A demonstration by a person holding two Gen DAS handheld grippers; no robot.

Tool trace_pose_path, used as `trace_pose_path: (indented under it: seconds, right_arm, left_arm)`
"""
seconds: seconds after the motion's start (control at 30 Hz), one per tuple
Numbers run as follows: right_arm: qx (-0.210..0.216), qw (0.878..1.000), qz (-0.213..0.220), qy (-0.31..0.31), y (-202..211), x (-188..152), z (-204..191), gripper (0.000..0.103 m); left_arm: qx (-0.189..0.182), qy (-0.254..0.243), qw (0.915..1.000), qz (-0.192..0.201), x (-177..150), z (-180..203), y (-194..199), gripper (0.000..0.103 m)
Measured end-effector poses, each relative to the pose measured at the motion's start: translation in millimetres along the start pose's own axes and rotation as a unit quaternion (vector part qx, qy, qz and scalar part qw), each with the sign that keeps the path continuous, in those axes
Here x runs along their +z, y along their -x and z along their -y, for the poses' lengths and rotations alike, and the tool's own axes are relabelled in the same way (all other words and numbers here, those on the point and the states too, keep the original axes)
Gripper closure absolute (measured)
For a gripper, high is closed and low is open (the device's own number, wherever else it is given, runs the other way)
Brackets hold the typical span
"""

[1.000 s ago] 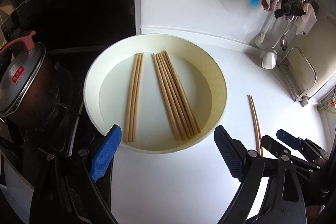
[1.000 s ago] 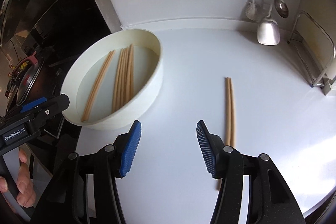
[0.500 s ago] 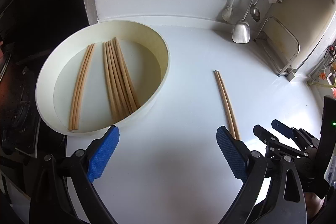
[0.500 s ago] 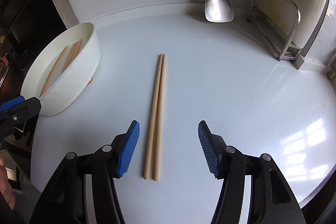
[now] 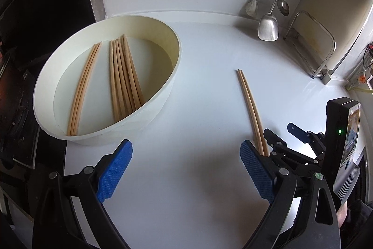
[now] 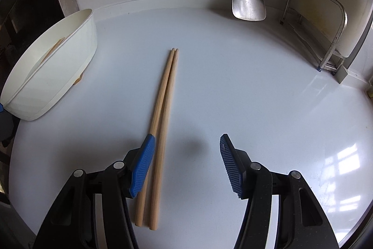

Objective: Organize utensils
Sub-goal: 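Close the right tool on one chopstick while the left tool grasps the other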

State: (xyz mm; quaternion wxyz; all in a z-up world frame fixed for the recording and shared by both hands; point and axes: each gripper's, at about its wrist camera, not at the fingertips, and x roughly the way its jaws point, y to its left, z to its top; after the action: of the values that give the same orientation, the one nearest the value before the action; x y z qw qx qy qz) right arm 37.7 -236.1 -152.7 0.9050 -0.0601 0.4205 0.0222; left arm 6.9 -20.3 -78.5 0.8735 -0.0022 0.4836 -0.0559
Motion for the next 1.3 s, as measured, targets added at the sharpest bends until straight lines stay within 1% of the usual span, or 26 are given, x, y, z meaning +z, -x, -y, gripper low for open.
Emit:
trace_pose_path:
  seconds: [0.2,0.3,0.37,0.43,0.47,0.53,0.57,0.63,0.7,0.8,0.97,1.17,1.3]
  right_arm:
    - [-0.006,1.000,-0.002,0.013,-6,-3,-3,0.048]
    - [-0.009,1.000,0.004,0.020,-8,-3,-2,0.050]
    - [-0.010,1.000,0.004,0.027,-11,-3,-3,0.057]
    - [-0.008,0.999,0.007,0.033,-12,-4,-4,0.068]
    - [-0.008,0.999,0.008,0.036,-12,-4,-5,0.071]
    - [-0.006,0.999,0.010,0.046,-12,-4,-6,0.082]
    - [-0.003,0.999,0.010,0.051,-12,-4,-7,0.084]
    - [0.001,0.998,0.010,0.062,-13,-5,-9,0.096]
    - [0.003,0.998,0.010,0.066,-13,-5,-8,0.097]
    - [0.011,0.999,0.008,0.052,-12,-5,1,0.097]
    - [0.004,0.999,0.008,0.039,-10,-7,24,0.097]
    - [-0.005,1.000,0.008,0.019,-6,-10,58,0.097]
    - [0.000,1.000,0.009,0.004,-5,-9,80,0.097]
  left_arm:
    - [0.003,-0.001,1.0000,-0.002,-3,2,-1,0.011]
    - [0.004,-0.002,1.0000,-0.002,-4,4,-2,0.011]
    - [0.003,-0.004,1.0000,-0.003,-5,7,-3,0.011]
    - [0.004,-0.005,1.0000,-0.004,-5,8,-4,0.011]
    - [0.004,-0.005,1.0000,-0.005,-5,9,-5,0.011]
    - [0.004,-0.005,1.0000,-0.005,-6,10,-6,0.011]
    - [0.004,-0.005,1.0000,-0.006,-6,11,-7,0.011]
    - [0.005,-0.005,1.0000,-0.007,-6,15,-8,0.011]
    - [0.003,-0.005,0.9999,-0.008,-6,20,-11,0.011]
    - [-0.005,-0.010,0.9999,-0.008,-6,30,-14,0.011]
    - [-0.017,-0.013,0.9997,-0.010,-4,51,-24,0.011]
    - [-0.025,-0.015,0.9995,-0.009,2,77,-45,0.011]
    - [-0.021,-0.009,0.9996,-0.017,4,88,-65,0.011]
